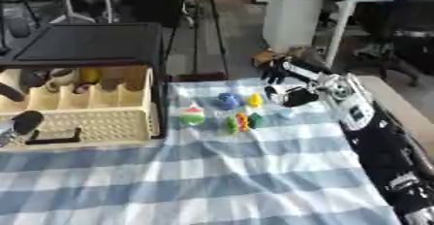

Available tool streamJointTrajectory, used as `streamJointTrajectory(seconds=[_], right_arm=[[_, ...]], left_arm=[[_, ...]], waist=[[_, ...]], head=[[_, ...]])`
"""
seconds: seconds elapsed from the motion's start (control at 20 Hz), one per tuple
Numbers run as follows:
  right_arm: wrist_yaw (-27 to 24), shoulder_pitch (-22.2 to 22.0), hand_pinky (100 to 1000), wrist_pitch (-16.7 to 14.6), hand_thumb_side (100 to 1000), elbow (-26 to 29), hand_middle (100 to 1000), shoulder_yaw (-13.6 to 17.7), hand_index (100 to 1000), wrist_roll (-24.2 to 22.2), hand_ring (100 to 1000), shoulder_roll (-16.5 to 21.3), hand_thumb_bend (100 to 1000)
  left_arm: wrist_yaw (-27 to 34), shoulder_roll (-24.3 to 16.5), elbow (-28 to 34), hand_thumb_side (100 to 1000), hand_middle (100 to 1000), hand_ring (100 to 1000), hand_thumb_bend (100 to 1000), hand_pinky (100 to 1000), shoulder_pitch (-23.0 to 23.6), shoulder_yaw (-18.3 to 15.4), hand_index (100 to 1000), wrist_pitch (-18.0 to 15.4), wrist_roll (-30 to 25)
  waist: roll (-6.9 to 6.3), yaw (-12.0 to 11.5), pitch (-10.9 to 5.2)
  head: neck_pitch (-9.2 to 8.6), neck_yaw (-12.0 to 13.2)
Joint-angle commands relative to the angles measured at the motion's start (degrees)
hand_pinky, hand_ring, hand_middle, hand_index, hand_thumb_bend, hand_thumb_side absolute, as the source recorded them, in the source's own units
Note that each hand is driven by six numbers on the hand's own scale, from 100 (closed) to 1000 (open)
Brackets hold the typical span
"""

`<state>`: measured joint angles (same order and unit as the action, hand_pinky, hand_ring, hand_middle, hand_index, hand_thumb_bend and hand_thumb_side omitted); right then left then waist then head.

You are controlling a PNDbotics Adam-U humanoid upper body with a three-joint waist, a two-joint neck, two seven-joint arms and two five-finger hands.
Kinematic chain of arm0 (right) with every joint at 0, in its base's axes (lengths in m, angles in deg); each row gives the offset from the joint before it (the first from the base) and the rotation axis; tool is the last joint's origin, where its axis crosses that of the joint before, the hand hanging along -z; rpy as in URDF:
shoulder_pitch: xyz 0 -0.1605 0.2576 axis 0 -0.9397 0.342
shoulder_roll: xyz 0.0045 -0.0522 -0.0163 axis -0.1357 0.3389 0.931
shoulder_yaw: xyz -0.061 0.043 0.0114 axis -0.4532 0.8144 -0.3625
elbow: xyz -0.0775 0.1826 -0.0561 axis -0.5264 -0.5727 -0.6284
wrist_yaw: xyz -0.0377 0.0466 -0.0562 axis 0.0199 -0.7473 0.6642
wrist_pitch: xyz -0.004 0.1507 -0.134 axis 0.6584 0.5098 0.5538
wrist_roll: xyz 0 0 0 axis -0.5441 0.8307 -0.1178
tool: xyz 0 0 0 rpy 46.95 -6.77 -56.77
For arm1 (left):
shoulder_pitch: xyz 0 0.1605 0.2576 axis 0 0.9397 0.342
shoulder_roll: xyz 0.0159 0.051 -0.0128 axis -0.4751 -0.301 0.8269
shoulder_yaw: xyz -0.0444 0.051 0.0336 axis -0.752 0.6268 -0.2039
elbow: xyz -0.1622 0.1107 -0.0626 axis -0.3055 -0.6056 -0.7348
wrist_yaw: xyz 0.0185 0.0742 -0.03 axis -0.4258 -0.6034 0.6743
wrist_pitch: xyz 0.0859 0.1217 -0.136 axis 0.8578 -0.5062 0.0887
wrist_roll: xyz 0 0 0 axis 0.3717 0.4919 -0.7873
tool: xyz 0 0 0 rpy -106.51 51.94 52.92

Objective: Pick up objects from table and place into drawer.

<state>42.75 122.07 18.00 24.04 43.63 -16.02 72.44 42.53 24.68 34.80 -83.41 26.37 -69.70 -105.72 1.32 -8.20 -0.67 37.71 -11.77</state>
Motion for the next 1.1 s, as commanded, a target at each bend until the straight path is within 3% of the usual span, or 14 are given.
streamJointTrajectory(seconds=[0.05, 0.4, 0.55, 1.1], right_arm=[[3.6, 2.4, 702, -1.5, 133, -3.5, 734, 0.0, 911, 0.0, 726, 0.1, 100], [7.6, 4.6, 726, -2.1, 138, -8.5, 789, 0.6, 922, 1.6, 785, -1.7, 100], [8.7, 5.2, 780, -2.1, 145, -10.0, 843, 0.9, 936, 1.8, 850, -2.2, 100], [13.9, 6.4, 786, -2.4, 167, -13.5, 856, 1.4, 938, 3.8, 854, -3.2, 100]], left_arm=[[0.4, -0.3, 1.1, 1000, 100, 100, 641, 100, -0.8, -0.1, 682, -0.4, -0.2], [0.7, 0.4, 1.1, 1000, 100, 100, 636, 100, -1.1, 0.2, 682, -0.9, -0.6], [0.9, 0.6, 1.1, 1000, 100, 100, 634, 100, -1.3, 0.2, 682, -1.1, -0.7], [1.1, 1.0, 1.1, 1000, 100, 100, 626, 100, -2.0, 0.5, 681, -1.7, -0.7]], waist=[[-0.28, -0.3, -0.54], [-0.68, -1.7, -0.22], [-0.82, -2.4, 0.01], [-0.92, -4.3, 1.38]], head=[[0.33, -0.4], [0.04, -1.1], [-0.20, -1.5], [-1.25, -1.6]])
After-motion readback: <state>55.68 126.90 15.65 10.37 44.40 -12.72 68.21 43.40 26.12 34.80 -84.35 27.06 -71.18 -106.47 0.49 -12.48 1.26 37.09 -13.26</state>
